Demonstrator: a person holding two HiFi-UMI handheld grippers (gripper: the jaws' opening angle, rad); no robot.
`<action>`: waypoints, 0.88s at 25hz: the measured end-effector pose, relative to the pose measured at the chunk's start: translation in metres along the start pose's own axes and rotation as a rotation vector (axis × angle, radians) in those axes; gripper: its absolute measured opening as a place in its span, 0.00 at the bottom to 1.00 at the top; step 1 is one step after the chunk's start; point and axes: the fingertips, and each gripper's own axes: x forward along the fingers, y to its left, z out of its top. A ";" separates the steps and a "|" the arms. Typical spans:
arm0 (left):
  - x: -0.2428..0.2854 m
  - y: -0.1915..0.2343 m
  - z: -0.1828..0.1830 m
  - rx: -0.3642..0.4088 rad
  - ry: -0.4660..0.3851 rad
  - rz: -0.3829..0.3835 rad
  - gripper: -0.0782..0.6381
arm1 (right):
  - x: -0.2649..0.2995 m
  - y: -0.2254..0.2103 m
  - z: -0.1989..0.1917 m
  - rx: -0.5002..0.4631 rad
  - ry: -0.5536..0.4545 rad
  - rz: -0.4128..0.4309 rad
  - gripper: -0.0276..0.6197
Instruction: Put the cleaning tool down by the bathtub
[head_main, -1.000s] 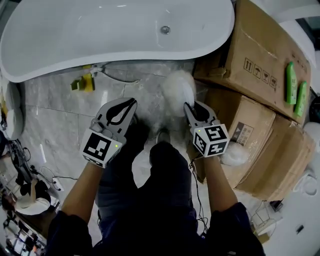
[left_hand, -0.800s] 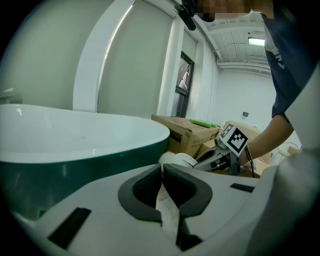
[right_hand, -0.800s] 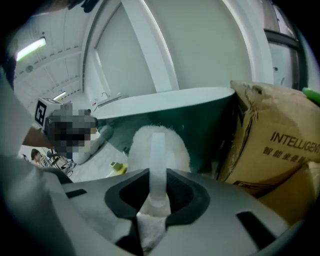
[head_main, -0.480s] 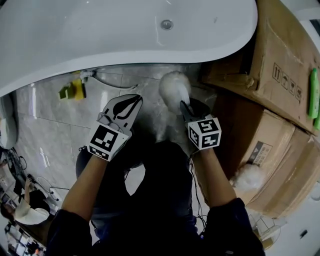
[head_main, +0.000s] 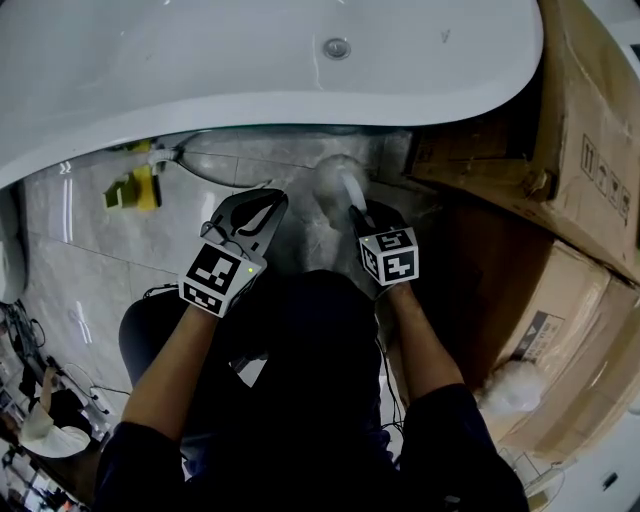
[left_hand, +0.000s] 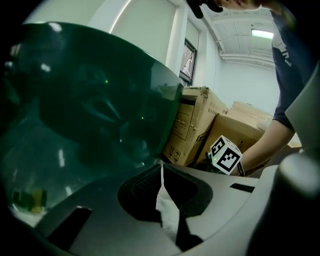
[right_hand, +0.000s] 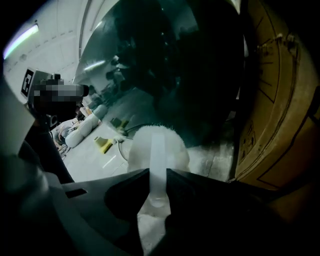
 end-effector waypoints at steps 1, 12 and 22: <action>0.003 0.000 -0.004 -0.003 0.001 0.001 0.17 | 0.004 -0.001 -0.003 -0.003 0.004 0.001 0.18; 0.032 0.010 -0.047 -0.035 0.058 0.004 0.16 | 0.049 -0.016 -0.029 -0.017 0.040 -0.008 0.18; 0.036 0.015 -0.057 -0.025 0.075 0.006 0.16 | 0.083 -0.022 -0.064 -0.034 0.124 -0.045 0.19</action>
